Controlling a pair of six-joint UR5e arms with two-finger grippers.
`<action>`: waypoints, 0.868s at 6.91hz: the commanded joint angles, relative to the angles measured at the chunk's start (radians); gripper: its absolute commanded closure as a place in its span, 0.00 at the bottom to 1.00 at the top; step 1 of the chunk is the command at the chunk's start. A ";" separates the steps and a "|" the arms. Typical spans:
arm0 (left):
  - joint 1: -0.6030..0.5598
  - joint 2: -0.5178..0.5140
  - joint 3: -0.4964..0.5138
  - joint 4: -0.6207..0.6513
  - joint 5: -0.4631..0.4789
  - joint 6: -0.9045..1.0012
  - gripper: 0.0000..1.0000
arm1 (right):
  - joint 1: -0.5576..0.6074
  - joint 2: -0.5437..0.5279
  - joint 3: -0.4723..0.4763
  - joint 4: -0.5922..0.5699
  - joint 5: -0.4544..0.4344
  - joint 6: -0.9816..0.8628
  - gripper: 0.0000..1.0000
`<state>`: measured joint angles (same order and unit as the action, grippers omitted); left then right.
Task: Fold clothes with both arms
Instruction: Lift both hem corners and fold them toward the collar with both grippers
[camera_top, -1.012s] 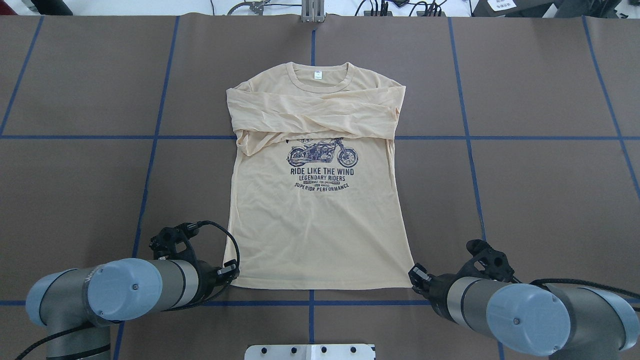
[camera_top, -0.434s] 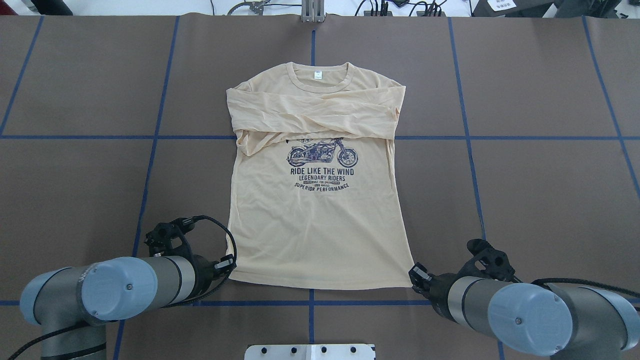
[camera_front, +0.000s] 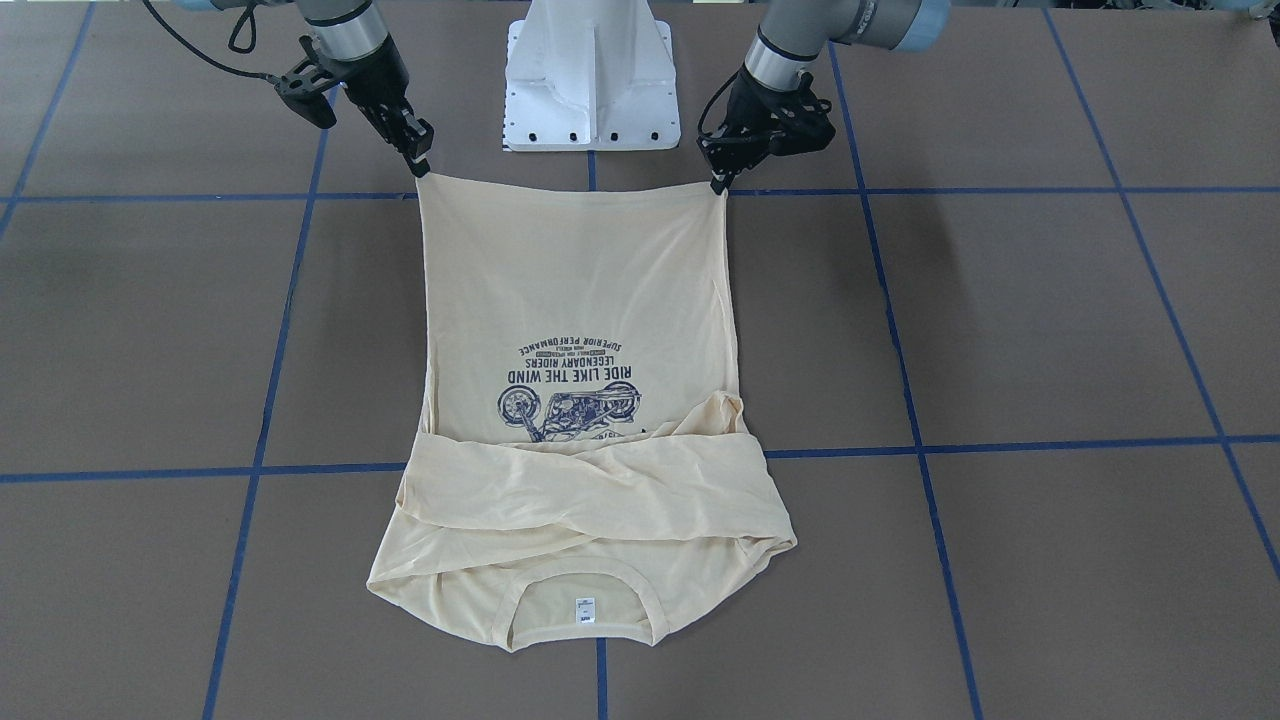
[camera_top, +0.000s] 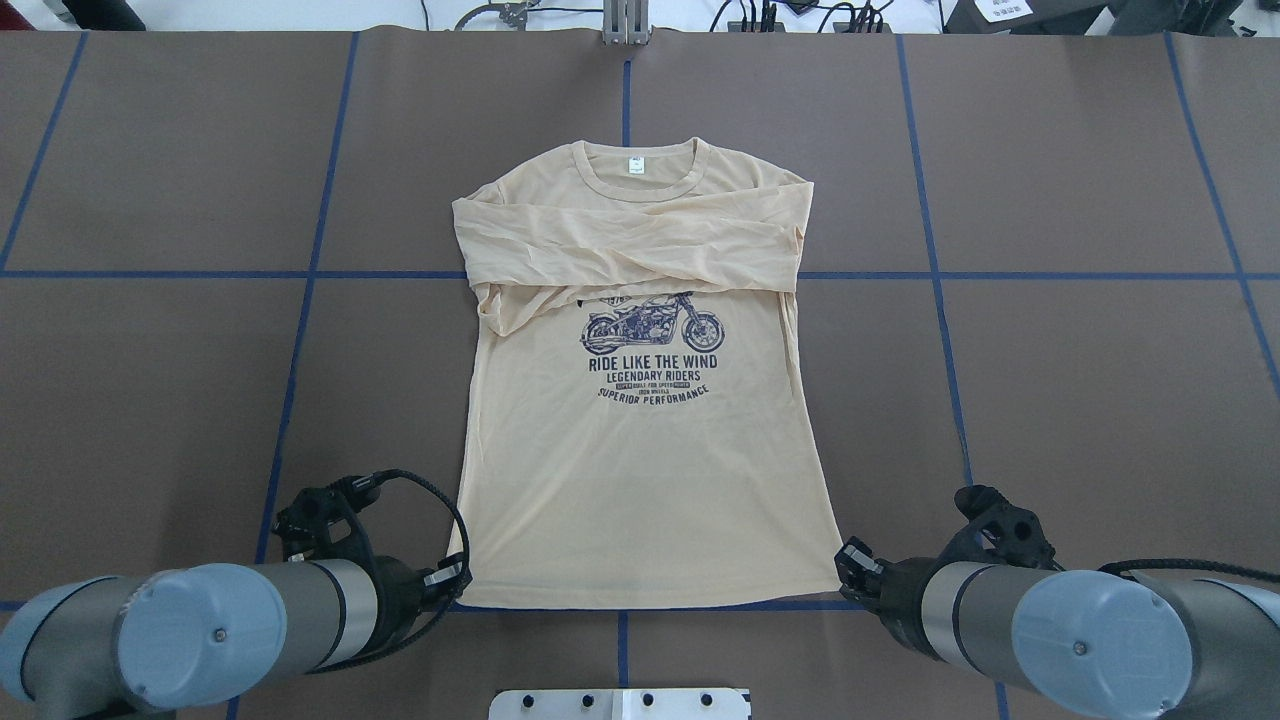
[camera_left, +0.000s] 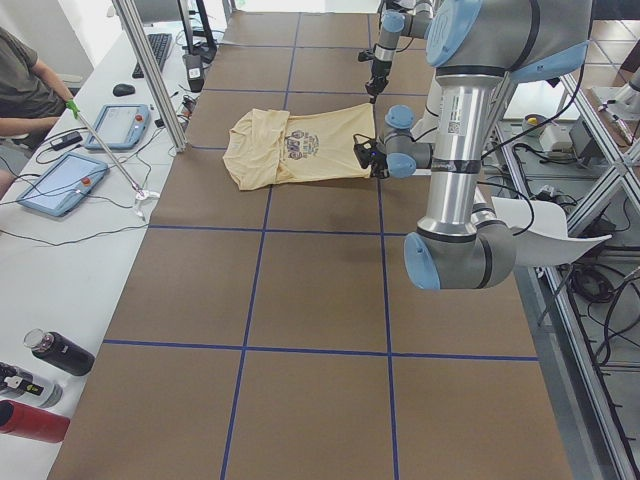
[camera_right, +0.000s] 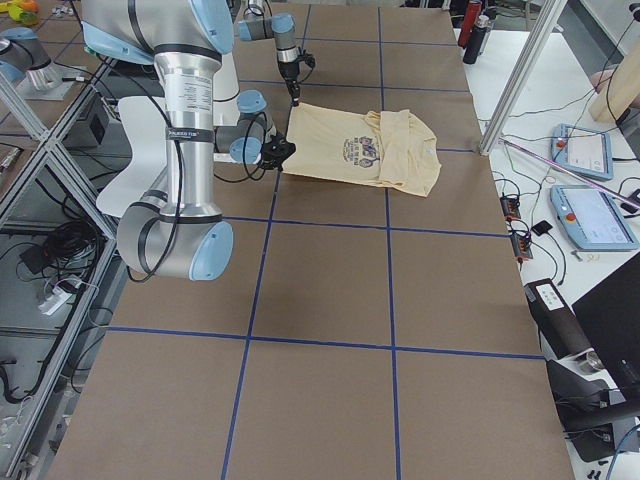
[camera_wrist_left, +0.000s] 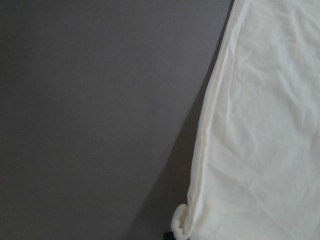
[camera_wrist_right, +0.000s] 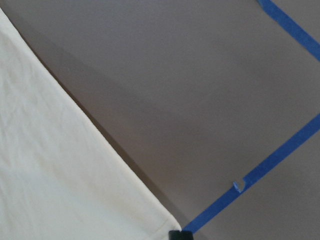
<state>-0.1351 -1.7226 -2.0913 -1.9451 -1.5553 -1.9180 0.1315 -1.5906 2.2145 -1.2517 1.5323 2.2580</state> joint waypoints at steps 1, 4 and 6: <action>0.083 0.012 -0.128 0.098 0.000 -0.090 1.00 | -0.029 -0.056 0.063 0.000 0.040 0.008 1.00; -0.004 0.003 -0.214 0.103 -0.006 -0.121 1.00 | 0.110 -0.056 0.129 -0.006 0.156 0.005 1.00; -0.221 -0.056 -0.192 0.103 -0.020 0.087 1.00 | 0.367 0.131 -0.031 -0.031 0.352 -0.014 1.00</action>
<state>-0.2387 -1.7408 -2.2954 -1.8439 -1.5676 -1.9540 0.3539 -1.5642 2.2714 -1.2656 1.7716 2.2533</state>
